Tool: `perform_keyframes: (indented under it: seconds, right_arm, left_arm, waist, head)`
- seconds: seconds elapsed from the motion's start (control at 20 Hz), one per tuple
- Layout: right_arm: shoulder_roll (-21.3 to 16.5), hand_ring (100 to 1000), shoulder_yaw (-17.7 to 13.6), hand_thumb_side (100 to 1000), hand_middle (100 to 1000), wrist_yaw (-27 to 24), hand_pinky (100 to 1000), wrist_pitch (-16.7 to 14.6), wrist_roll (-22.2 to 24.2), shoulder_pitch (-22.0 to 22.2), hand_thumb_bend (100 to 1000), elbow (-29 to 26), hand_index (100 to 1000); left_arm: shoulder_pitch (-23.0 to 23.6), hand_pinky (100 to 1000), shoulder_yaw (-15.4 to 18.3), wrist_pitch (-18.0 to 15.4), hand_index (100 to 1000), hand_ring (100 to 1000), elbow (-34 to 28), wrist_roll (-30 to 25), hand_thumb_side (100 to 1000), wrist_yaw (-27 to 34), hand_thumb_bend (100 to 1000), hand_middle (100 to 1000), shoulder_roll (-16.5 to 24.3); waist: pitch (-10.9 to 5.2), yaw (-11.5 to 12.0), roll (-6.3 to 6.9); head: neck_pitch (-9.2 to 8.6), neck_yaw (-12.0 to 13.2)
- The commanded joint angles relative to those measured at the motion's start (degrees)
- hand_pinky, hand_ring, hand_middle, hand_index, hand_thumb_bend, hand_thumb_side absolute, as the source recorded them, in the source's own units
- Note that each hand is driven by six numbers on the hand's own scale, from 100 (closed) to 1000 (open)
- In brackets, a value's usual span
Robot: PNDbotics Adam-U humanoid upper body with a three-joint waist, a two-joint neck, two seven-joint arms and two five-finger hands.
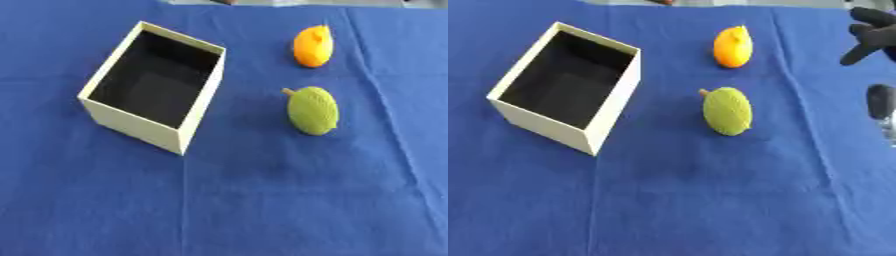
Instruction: Pick up objects on the table and place them in the box.
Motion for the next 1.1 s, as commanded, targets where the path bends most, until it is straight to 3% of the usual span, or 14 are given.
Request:
perform_keyframes:
  seconds: [0.05, 0.3, 0.55, 0.8, 1.1]
  right_arm:
    - [-4.1, 1000, -0.14, 406, 720, 6.47, 941, -1.26, 0.65, -1.3, 100, -0.84, 875]
    - [-6.78, 1000, 1.54, 245, 796, 16.69, 932, -1.52, 0.02, -3.9, 100, -0.84, 905]
    - [-7.86, 1000, 4.21, 207, 826, 25.76, 941, -1.65, -0.48, -5.16, 100, -0.84, 913]
    - [-8.36, 1000, 6.66, 198, 848, 29.43, 960, -0.35, 1.5, -6.96, 100, -0.84, 923]
    - [-8.87, 1000, 8.6, 199, 820, 29.48, 977, 1.9, 5.56, -9.39, 100, -0.84, 931]
  left_arm:
    - [-0.55, 799, -0.22, -0.02, 826, 801, -1.08, -0.2, 592, 0.05, 100, 730, 0.73]
    - [-0.8, 798, -0.31, 0.02, 826, 801, -1.08, -0.33, 591, 0.12, 100, 730, 0.75]
    - [-1.46, 798, -0.51, 0.02, 826, 801, -1.08, -0.6, 591, 0.3, 100, 730, 0.75]
    - [-1.68, 798, -0.71, 0.09, 826, 800, -1.08, -0.95, 590, 0.53, 100, 730, 0.7]
    - [-1.76, 798, -0.95, 0.25, 826, 800, -1.08, -1.35, 590, 0.75, 100, 730, 0.62]
  waist:
    - [-1.16, 0.05, -0.03]
    - [-0.69, 0.45, -0.04]
    - [-0.13, 0.88, -0.05]
    - [0.17, 1.32, -0.06]
    - [0.06, 1.68, -0.22]
  head:
    - [-0.05, -0.44]
    - [0.01, -1.17]
    - [-0.15, -1.78]
    - [-0.4, -2.18]
    - [-0.53, -2.67]
